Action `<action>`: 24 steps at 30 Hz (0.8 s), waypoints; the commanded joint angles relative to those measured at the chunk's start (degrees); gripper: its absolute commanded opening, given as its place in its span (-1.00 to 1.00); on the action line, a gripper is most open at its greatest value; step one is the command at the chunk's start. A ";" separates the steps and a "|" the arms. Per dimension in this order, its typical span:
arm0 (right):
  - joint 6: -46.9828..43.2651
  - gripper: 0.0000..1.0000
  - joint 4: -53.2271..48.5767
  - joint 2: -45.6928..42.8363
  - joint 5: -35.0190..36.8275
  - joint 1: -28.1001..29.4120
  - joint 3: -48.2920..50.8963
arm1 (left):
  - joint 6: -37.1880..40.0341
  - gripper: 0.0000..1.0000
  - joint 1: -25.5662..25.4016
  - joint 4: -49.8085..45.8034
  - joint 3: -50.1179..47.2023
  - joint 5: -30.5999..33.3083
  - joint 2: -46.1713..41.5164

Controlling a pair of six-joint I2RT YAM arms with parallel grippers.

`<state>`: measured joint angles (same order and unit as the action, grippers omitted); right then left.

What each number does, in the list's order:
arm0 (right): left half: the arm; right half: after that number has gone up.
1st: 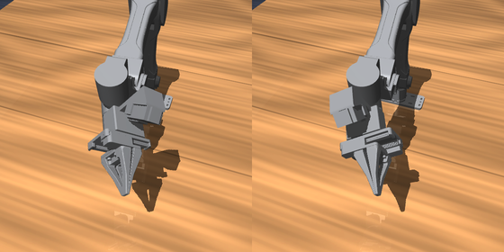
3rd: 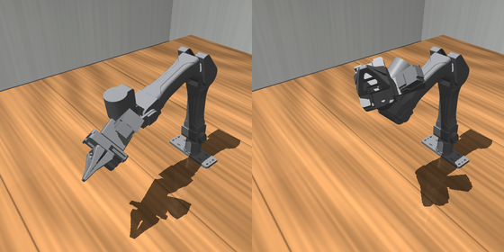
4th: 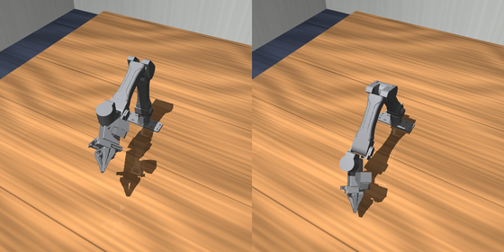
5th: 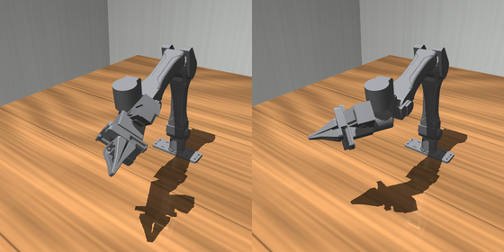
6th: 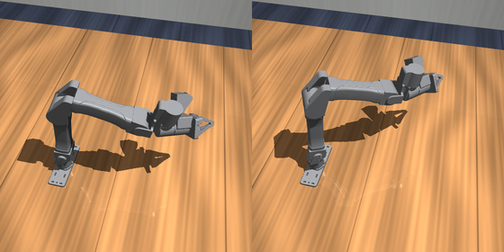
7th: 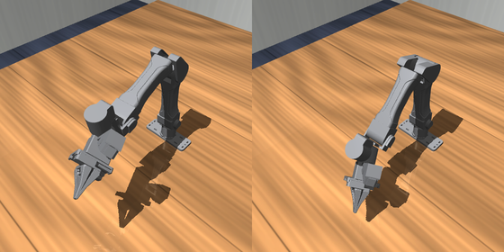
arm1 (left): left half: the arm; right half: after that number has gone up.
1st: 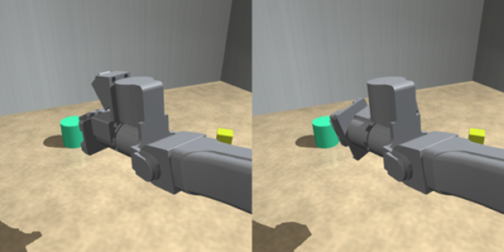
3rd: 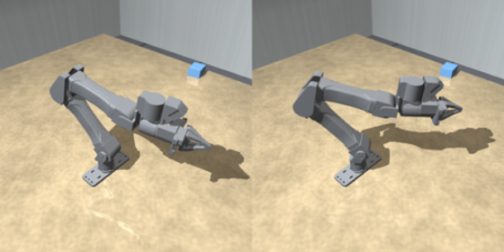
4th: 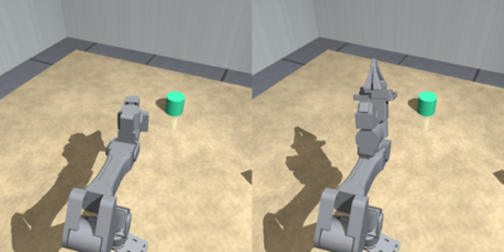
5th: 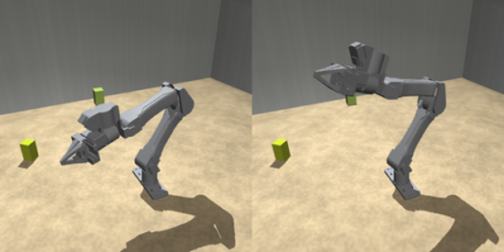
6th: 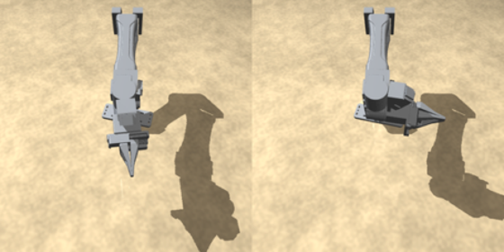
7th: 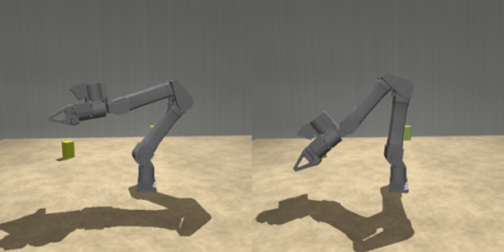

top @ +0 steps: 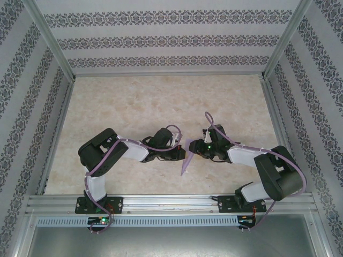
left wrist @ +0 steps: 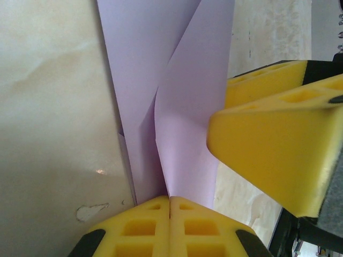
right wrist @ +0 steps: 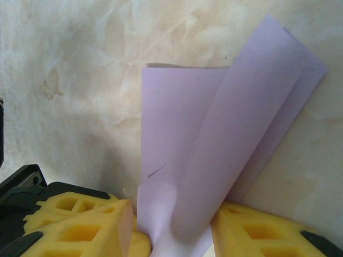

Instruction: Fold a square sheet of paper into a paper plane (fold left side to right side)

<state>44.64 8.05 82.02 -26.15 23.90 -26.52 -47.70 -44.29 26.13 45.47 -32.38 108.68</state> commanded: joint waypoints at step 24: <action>-1.51 -0.21 -8.85 -7.56 3.74 -0.60 0.94 | 4.10 -0.97 1.40 -8.40 -0.76 9.93 5.47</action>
<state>44.58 1.67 76.82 -23.99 23.75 -26.09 -47.44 -44.29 26.13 45.60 -32.58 108.88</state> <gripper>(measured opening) 0.395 0.043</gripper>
